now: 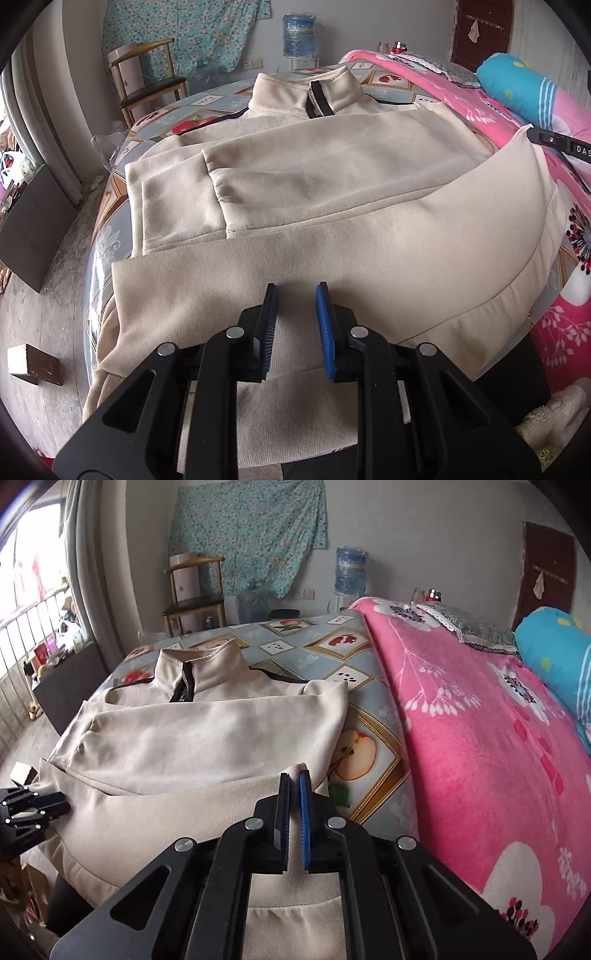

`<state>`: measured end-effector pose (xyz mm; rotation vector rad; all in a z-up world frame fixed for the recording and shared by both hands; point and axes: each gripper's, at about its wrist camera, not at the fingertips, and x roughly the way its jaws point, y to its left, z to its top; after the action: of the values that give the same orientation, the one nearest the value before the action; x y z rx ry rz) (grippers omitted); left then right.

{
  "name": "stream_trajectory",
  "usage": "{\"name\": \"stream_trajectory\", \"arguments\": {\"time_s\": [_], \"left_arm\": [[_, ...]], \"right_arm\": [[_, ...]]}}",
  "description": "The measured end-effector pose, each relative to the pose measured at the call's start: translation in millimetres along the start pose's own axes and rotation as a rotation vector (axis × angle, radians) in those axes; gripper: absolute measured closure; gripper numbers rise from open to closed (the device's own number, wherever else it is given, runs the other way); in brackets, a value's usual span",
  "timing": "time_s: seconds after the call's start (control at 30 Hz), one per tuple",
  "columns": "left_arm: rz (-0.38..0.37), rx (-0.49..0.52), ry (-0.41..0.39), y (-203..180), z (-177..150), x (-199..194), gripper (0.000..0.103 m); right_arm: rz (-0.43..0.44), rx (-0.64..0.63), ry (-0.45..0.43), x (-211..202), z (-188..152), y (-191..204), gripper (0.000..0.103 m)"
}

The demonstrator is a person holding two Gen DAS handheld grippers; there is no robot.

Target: Fold large clothes

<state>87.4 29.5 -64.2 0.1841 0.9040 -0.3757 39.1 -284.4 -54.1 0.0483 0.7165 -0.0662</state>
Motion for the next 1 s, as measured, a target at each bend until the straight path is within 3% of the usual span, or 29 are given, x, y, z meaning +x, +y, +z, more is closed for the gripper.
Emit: {"name": "stream_trajectory", "arguments": {"time_s": [0.2,0.27,0.33,0.4,0.47,0.57,0.63,0.77,0.83,0.97,1.0], "left_arm": [[0.007,0.011,-0.005,-0.4,-1.0,-0.3,0.082],[0.007,0.011,-0.007,-0.3,-1.2,-0.4,0.082],[0.005,0.009,-0.007,0.0,-1.7,-0.8,0.082],[0.002,0.009,-0.010,0.5,-2.1,-1.1,0.082],[0.000,0.012,-0.011,1.1,-2.4,-1.0,0.082],[0.000,0.013,-0.012,0.8,-2.7,-1.3,0.082],[0.001,0.012,-0.012,1.3,-2.8,-1.3,0.082],[0.000,0.012,-0.012,1.5,-2.6,-1.9,0.082],[0.000,0.011,-0.012,1.3,-2.6,-1.9,0.082],[-0.003,0.011,-0.013,1.3,-2.7,-1.9,0.082],[-0.005,0.010,-0.015,1.3,-2.8,-2.3,0.082]], "right_arm": [[-0.027,-0.012,0.130,63.7,-21.5,-0.5,0.098],[-0.068,-0.032,0.117,63.8,-23.3,3.5,0.095],[-0.077,-0.040,0.122,56.8,-19.0,4.3,0.089],[-0.096,-0.035,0.107,42.8,-14.1,1.4,0.070],[-0.123,-0.023,0.061,21.7,-7.4,-3.0,0.060],[-0.034,0.023,0.006,-10.2,0.7,-4.4,0.059],[0.080,0.020,-0.007,-22.4,-0.1,10.2,0.059],[0.355,-0.063,0.098,-10.2,-18.7,73.2,0.059],[0.448,-0.109,0.168,4.5,-30.9,106.0,0.059],[0.442,-0.198,0.255,31.7,-45.9,145.3,0.061],[0.409,-0.210,0.273,39.8,-47.7,148.9,0.067]]}}
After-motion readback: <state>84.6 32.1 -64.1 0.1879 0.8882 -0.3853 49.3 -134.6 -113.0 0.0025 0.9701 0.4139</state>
